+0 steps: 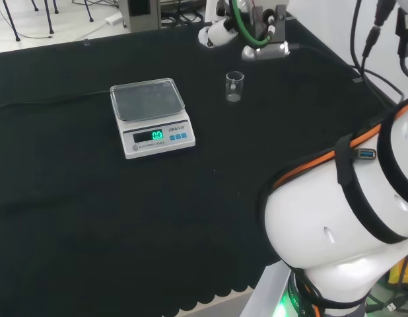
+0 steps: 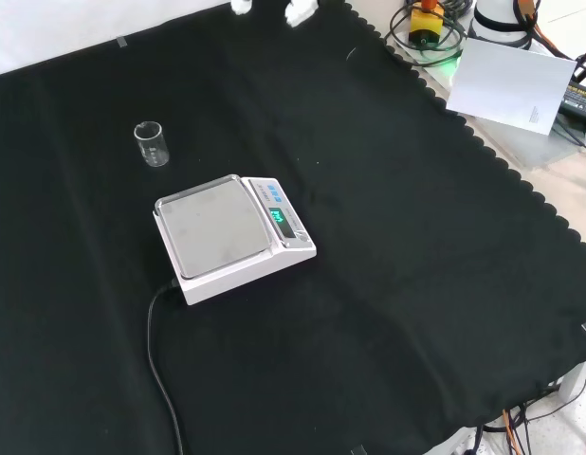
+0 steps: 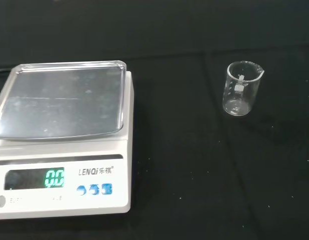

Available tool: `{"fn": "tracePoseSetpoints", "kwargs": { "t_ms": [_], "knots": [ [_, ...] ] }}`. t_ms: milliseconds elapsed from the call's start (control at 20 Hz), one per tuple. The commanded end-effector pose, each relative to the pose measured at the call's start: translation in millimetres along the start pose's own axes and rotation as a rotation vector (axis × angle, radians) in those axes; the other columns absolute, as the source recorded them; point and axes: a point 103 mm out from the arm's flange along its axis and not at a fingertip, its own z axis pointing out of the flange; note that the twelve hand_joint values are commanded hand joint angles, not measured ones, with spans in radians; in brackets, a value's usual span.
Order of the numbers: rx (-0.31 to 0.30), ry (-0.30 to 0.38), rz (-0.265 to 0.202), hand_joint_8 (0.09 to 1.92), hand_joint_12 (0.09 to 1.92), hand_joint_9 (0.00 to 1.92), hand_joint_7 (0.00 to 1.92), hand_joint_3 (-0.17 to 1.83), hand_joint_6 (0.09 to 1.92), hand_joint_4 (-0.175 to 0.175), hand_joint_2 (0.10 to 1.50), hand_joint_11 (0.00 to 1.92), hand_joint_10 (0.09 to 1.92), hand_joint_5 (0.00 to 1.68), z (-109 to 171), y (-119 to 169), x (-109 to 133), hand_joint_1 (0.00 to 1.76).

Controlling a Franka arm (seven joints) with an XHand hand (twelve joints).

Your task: Pick up the beaker.

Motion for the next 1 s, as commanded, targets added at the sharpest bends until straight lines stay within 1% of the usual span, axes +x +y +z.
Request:
{"fn": "tracePoseSetpoints", "kwargs": {
  "t_ms": [50, 100, 150, 350, 650, 800, 950, 1000],
  "knots": [
    [-0.048, -0.086, 0.044, 0.76, 1.46, 0.60, 0.53, 0.47, 0.59, -0.067, 0.85, 0.14, 0.83, 0.55, 38, 31, 8, 0.58],
    [-0.045, -0.099, 0.045, 0.76, 1.46, 0.60, 0.53, 0.47, 0.60, -0.067, 0.85, 0.14, 0.83, 0.55, 41, 37, 10, 0.59],
    [-0.036, -0.098, 0.045, 0.76, 1.46, 0.60, 0.54, 0.47, 0.60, -0.068, 0.85, 0.15, 0.83, 0.56, 45, 44, 11, 0.60],
    [0.003, -0.072, 0.031, 0.76, 1.45, 0.60, 0.54, 0.47, 0.62, -0.069, 0.85, 0.16, 0.83, 0.56, 56, 73, 12, 0.61],
    [0.053, -0.004, -0.004, 0.76, 1.45, 0.61, 0.54, 0.47, 0.63, -0.071, 0.85, 0.17, 0.83, 0.56, 71, 113, 5, 0.62],
    [0.059, 0.003, -0.010, 0.76, 1.45, 0.61, 0.54, 0.47, 0.64, -0.071, 0.85, 0.17, 0.83, 0.56, 72, 129, 0, 0.63],
    [0.059, 0.009, -0.002, 0.76, 1.45, 0.61, 0.54, 0.47, 0.64, -0.072, 0.85, 0.18, 0.83, 0.56, 71, 139, -7, 0.63],
    [0.052, 0.001, -0.001, 0.76, 1.44, 0.61, 0.54, 0.47, 0.64, -0.072, 0.85, 0.18, 0.83, 0.56, 71, 142, -9, 0.63]
  ]
}}
